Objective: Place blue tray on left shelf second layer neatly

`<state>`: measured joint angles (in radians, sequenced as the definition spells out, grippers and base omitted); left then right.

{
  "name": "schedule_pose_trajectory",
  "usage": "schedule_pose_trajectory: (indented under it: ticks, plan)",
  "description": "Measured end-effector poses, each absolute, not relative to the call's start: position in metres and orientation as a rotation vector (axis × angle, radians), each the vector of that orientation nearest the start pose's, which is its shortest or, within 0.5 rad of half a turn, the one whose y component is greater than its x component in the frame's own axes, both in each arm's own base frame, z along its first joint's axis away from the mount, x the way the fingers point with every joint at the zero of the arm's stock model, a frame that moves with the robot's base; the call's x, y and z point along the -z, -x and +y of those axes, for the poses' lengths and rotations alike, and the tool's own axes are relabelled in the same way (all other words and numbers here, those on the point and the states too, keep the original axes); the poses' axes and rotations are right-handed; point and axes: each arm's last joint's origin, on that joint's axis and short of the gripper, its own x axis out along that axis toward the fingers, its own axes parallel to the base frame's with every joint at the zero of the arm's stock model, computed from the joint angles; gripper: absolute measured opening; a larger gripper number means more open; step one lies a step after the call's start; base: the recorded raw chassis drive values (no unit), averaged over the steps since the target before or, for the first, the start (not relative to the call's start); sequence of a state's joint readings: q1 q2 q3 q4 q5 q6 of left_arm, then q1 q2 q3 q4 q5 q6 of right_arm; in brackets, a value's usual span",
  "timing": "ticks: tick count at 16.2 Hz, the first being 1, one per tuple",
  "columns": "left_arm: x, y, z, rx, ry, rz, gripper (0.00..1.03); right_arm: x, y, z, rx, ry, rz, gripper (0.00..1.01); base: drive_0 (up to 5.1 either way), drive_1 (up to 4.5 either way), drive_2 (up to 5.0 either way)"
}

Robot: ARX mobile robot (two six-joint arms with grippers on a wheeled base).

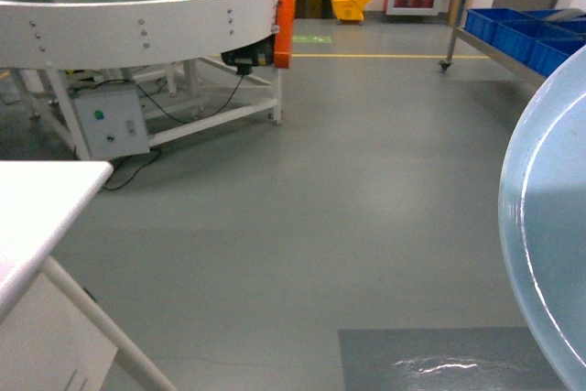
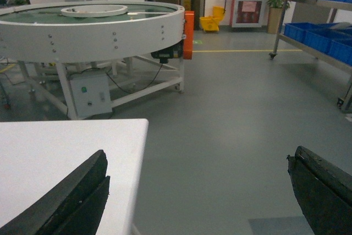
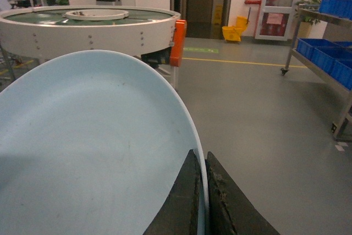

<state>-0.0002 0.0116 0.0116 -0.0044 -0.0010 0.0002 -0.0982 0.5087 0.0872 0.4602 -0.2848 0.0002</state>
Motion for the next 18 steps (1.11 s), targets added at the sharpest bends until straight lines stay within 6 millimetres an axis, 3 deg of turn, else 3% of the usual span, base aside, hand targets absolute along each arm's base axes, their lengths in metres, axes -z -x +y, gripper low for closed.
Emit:
schedule_pose_trajectory:
  ticks: [18]
  plan:
    - [-0.1662,-0.0977,0.0000,-0.002,-0.001,0.004,0.98,-0.1900,-0.1330,-0.0050,-0.186,0.008,-0.040,0.02,-1.7,2.56,-5.9]
